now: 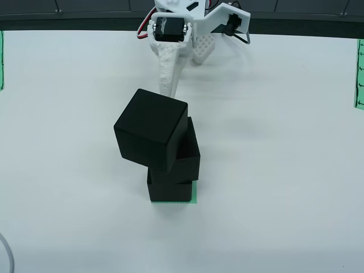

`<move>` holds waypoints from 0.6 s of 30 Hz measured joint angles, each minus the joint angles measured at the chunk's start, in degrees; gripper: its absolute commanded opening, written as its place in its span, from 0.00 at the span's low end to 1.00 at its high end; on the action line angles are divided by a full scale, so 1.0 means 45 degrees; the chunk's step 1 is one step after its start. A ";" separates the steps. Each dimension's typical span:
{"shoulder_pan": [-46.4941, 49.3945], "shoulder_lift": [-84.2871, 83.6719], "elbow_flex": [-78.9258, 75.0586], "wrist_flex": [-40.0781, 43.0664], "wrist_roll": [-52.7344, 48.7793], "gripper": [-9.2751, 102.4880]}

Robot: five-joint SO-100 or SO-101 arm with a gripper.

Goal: Stack 3 Blocks on the chosen place.

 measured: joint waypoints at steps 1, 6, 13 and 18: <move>0.0000 0.0000 0.0000 0.0000 0.0000 0.08; 0.0000 0.0000 0.0000 0.0000 0.0000 0.08; -0.0039 0.0039 0.0000 0.0000 0.0000 0.08; -0.0195 0.0059 0.0000 0.0000 0.0000 0.08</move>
